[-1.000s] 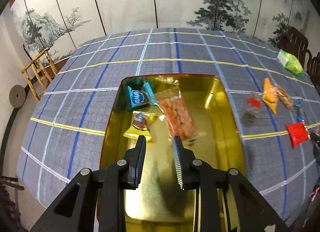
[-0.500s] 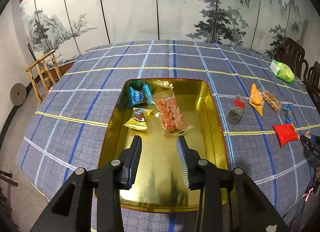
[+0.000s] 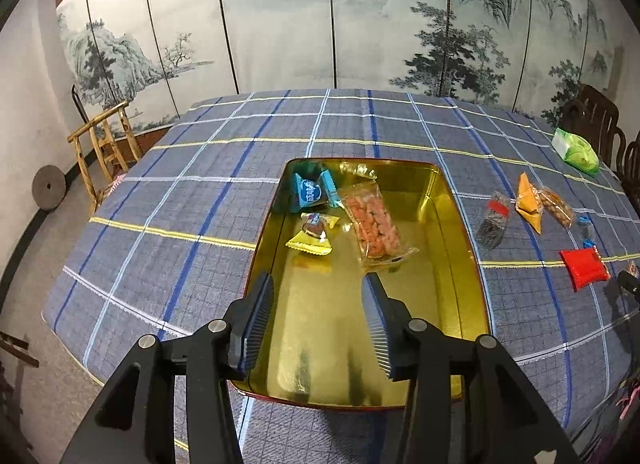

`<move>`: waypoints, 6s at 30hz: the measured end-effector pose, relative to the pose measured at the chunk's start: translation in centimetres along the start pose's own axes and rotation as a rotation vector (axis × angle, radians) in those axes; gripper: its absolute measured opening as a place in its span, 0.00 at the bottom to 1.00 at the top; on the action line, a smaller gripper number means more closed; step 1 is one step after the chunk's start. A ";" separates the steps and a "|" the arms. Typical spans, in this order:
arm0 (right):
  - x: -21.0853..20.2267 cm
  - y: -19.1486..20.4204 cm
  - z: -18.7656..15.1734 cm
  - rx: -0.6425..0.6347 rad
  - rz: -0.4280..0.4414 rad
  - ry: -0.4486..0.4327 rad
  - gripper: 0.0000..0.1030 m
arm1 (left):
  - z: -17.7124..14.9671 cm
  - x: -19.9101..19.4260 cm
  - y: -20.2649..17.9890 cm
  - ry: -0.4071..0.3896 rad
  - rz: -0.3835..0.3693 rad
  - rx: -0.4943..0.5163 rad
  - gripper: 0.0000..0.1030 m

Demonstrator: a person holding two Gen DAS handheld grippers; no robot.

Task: Organize snacks
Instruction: 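Carry the cake block over the tin and release it with the right gripper, then move the left gripper to the dark seaweed packet and grasp it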

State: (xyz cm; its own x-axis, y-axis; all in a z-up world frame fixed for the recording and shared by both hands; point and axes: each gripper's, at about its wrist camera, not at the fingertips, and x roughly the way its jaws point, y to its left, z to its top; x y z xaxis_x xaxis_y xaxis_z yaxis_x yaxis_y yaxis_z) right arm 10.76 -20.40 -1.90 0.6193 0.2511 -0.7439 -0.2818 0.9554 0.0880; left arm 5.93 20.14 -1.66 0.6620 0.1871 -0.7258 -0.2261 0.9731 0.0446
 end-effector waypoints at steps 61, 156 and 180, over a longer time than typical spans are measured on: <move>7.8 33.7 9.6 -0.366 0.428 0.099 0.48 | -3.3 1.1 8.1 0.040 0.038 -0.099 0.62; 1.2 -8.8 -2.9 0.322 0.014 -0.046 0.74 | 7.0 13.1 -20.8 0.209 -0.156 0.585 0.66; 0.0 -1.8 1.8 -0.273 0.309 0.048 0.77 | 0.1 0.6 -19.3 0.289 -0.381 0.363 0.22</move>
State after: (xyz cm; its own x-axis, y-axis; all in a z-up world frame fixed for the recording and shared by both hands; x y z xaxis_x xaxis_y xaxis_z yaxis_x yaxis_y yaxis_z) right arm 12.55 -21.83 -0.88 0.4421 0.5064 -0.7403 -0.6375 0.7580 0.1378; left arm 10.78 1.47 -2.94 0.4159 -0.1781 -0.8918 0.2811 0.9578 -0.0602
